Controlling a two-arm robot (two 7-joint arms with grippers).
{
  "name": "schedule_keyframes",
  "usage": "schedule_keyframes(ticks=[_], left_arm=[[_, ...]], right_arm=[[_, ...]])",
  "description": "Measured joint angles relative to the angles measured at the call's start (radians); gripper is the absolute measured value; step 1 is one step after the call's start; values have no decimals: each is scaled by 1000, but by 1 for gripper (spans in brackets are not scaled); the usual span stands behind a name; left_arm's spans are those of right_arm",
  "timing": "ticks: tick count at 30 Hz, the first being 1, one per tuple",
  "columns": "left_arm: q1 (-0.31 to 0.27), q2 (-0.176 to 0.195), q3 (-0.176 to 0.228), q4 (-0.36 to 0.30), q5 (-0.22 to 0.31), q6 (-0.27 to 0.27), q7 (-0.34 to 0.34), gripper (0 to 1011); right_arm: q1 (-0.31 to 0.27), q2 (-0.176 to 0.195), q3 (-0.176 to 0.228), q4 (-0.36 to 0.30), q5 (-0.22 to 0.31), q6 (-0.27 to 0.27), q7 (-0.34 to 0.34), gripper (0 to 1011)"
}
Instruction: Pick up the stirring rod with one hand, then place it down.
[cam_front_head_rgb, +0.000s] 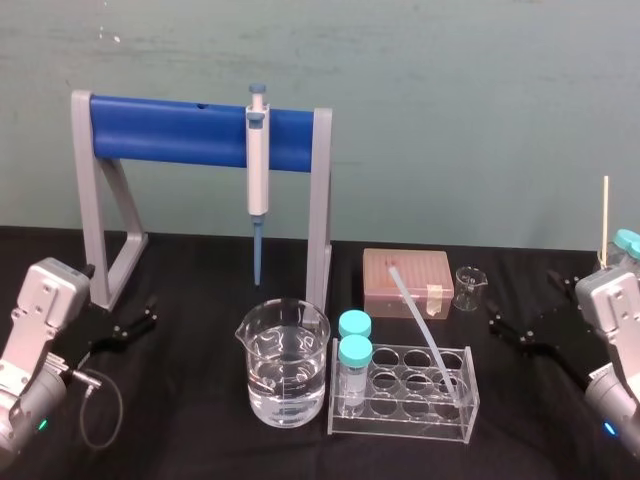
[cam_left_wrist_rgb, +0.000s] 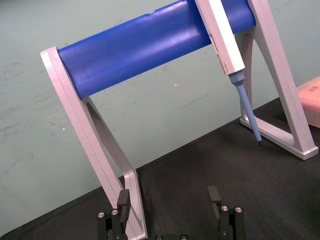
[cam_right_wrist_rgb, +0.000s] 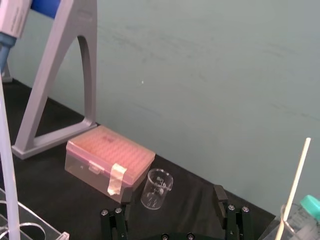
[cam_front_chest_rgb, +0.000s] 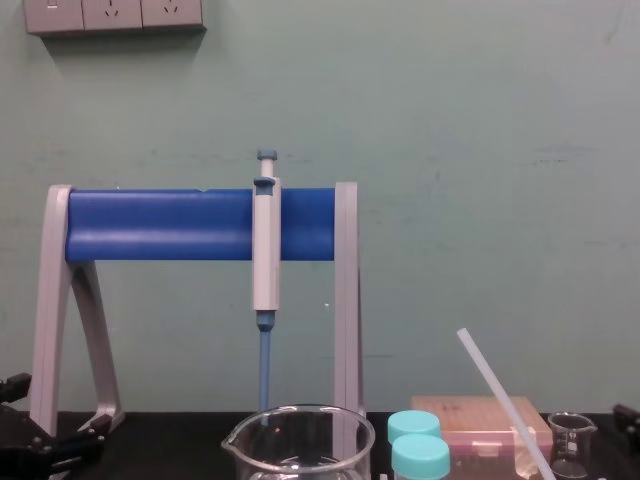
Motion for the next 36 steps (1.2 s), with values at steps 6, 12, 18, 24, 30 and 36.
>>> schedule_keyframes(ticks=[6,12,18,24,30,36], left_arm=[[0,0,0,0,0,0,0,1000],[0,0,0,0,0,0,0,1000],[0,0,0,0,0,0,0,1000],[0,0,0,0,0,0,0,1000],[0,0,0,0,0,0,0,1000],[0,0,0,0,0,0,0,1000]], right_arm=[[-29,1,27,-40,-10,-39,-5,1002],[-47,9,34,-81,-24,-85,28,1002],[-54,14,27,-115,-46,-146,80,1002],[-53,12,16,-135,-62,-201,127,1002],[-35,1,3,-137,-58,-245,195,1002],[5,-17,-1,-94,41,-232,311,1002]])
